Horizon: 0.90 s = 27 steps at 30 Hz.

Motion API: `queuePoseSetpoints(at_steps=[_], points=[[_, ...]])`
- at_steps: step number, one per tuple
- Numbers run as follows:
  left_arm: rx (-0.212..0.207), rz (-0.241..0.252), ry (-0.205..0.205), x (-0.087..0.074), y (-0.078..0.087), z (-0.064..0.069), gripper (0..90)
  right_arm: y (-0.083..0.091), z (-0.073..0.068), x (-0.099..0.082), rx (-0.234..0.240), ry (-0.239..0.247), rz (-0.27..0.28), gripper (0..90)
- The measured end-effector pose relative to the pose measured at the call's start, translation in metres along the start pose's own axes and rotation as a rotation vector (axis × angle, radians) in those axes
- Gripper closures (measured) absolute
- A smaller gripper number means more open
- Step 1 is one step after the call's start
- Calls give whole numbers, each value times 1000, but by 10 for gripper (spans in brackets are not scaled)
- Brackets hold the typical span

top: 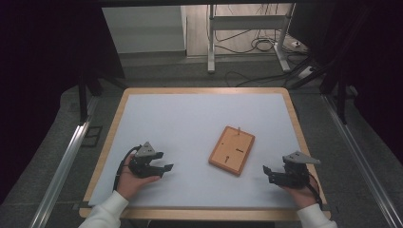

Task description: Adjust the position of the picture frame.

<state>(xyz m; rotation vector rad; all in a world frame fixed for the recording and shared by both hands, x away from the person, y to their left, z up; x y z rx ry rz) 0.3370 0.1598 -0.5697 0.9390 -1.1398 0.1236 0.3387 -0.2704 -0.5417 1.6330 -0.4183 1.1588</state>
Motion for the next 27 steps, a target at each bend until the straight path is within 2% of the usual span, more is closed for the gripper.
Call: queuePoseSetpoints(at_steps=[4,10,27], points=[[-1,-1,1,-1,0,-1,333,-3,-5,-1,14,32,-14,139],[-2,1,-4,0,1,0,334,-6,-9,-5,19,51,-27,139],[-6,-4,-14,-1,-1,2,333,-7,-13,-4,48,54,-19,186]])
Point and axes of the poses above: each handheld gripper's, and its own axes: y roughly backward along the jaws, x roughly out of its top, z roughly to its right, the point moved 6 cm from there along -y, roughly forward along the jaws, and after that the axes turned 5 degrees about z, right-handed, at the moved point
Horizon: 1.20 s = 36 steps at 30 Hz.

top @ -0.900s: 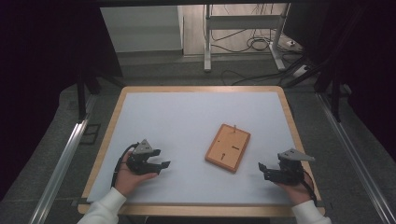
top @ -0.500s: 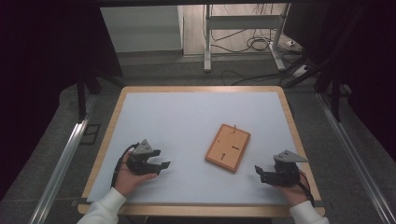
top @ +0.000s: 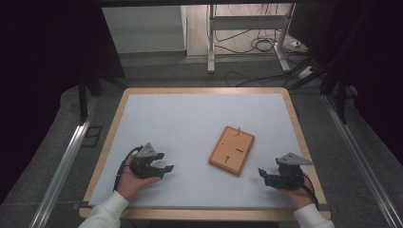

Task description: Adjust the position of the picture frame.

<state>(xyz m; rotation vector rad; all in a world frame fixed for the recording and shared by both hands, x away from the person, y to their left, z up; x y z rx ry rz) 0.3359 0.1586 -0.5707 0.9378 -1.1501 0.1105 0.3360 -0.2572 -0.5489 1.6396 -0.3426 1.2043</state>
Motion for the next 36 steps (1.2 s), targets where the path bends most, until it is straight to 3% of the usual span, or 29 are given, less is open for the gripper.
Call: queuePoseSetpoints(at_steps=[12,36], points=[[3,-9,-2,0,-2,0,332,-3,-1,4,13,1,4,203],[-2,-14,1,-1,-3,-1,326,-26,-8,40,28,32,25,226]])
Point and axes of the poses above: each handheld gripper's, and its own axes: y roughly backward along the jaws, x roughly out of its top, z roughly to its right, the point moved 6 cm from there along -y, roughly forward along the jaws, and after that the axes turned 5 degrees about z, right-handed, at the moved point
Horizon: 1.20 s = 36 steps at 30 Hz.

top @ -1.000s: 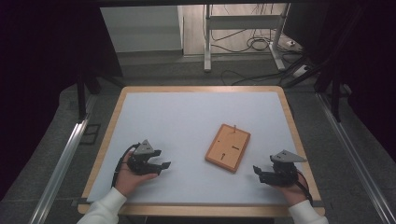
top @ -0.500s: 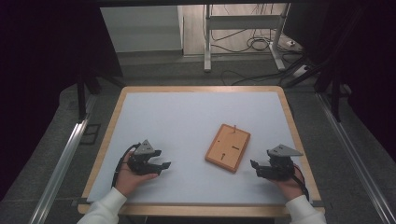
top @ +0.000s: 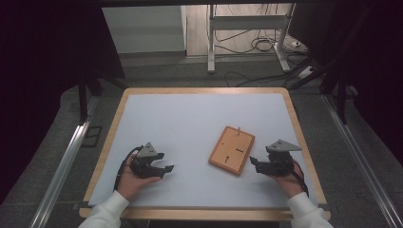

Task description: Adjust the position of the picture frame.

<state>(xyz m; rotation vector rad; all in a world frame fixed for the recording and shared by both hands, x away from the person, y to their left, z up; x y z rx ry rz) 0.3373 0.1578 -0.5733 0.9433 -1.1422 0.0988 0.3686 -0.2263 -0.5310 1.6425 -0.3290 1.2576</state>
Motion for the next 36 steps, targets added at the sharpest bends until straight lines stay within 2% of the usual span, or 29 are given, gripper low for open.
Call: queuePoseSetpoints(at_steps=[7,14,24,36], points=[[-2,-6,3,-1,-1,0,326,-7,2,12,1,-9,12,233],[0,-7,0,-1,0,-1,325,-25,0,28,9,-14,15,240],[0,-8,-2,-1,0,0,325,-42,-2,36,3,-6,-4,251],[0,-10,-3,-1,-1,0,325,-51,2,41,6,-6,3,303]])
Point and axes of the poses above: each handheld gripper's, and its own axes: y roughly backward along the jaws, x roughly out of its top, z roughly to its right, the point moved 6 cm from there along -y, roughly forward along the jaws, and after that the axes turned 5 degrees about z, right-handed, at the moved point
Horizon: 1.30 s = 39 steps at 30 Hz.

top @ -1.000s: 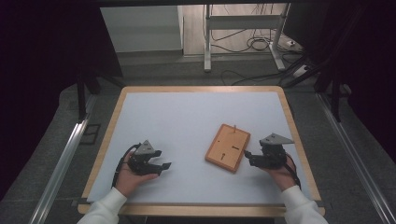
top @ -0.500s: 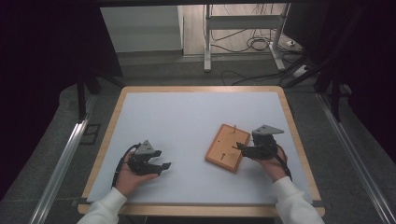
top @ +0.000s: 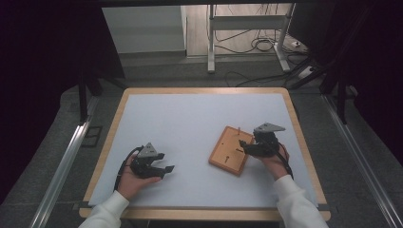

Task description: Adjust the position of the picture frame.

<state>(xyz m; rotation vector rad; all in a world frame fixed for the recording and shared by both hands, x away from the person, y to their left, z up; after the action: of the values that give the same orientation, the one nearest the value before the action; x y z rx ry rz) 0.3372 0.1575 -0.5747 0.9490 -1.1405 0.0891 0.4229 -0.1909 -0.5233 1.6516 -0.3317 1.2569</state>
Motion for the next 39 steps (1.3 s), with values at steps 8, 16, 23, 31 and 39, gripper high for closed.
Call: queuePoseSetpoints(at_steps=[8,16,23,31,39], points=[[-1,1,0,0,0,-2,325,-11,0,2,28,5,-13,332],[-6,9,2,0,2,-2,325,-28,1,9,43,-5,-27,367],[-6,9,2,0,2,-2,325,-43,1,15,40,4,-41,375],[-7,8,2,0,2,-2,324,-56,6,14,19,6,-64,450],[-8,6,1,0,1,-2,324,-65,12,12,29,-16,-51,582]])
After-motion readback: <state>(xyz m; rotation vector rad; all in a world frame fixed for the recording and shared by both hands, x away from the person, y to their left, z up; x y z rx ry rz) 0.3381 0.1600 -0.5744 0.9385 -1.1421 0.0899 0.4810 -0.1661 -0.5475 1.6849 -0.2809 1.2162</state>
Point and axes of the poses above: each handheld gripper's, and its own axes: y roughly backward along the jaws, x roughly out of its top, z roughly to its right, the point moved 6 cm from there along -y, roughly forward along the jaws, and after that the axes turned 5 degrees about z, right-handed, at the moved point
